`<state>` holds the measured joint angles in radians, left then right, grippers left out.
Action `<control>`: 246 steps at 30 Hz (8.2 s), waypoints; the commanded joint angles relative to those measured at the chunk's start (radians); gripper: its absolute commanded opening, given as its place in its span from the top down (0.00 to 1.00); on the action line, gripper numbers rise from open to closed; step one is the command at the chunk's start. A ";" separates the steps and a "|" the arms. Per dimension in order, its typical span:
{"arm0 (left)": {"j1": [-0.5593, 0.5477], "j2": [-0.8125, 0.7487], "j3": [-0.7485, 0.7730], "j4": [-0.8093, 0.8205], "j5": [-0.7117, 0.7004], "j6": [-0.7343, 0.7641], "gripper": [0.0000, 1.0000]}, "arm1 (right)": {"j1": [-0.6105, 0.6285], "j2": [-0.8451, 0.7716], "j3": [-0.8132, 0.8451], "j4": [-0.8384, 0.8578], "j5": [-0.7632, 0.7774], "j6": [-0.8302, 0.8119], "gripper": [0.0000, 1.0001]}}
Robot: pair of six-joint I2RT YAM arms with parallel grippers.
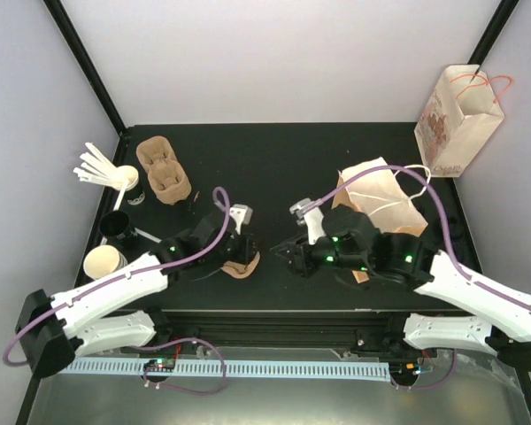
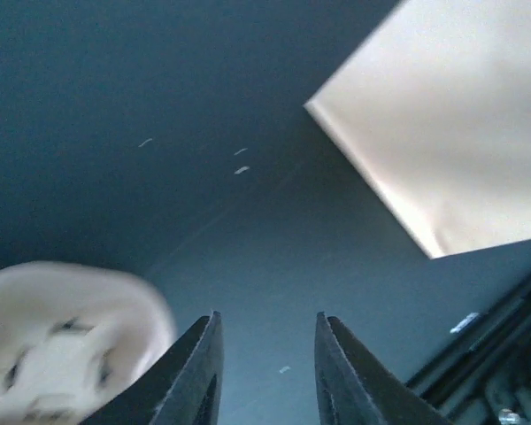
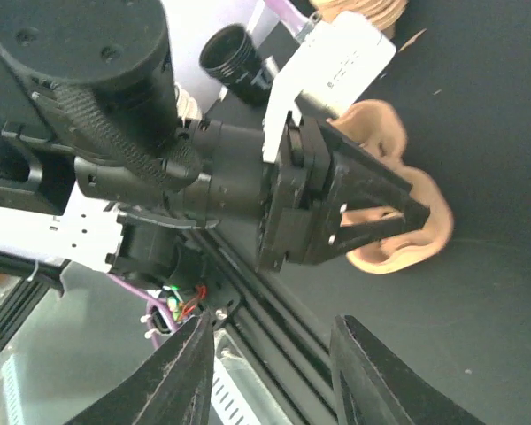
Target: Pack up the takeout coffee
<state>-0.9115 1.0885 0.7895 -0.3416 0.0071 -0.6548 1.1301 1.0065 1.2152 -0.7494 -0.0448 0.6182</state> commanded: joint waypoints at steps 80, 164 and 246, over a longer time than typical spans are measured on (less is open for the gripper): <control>0.159 0.041 0.078 -0.244 0.335 0.204 0.90 | -0.018 0.100 -0.692 0.816 0.260 0.464 0.47; 0.377 0.002 -0.263 0.332 0.925 -0.014 0.89 | -0.141 0.116 -0.850 1.162 -0.038 0.563 0.62; 0.141 -0.050 -0.148 -0.224 0.391 0.100 0.62 | -0.165 0.320 -0.729 0.894 -0.158 0.357 0.73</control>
<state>-0.6708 1.0779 0.6113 -0.4049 0.6102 -0.5125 0.9695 1.3159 0.4877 0.1761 -0.1390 1.0328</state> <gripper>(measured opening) 0.331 0.285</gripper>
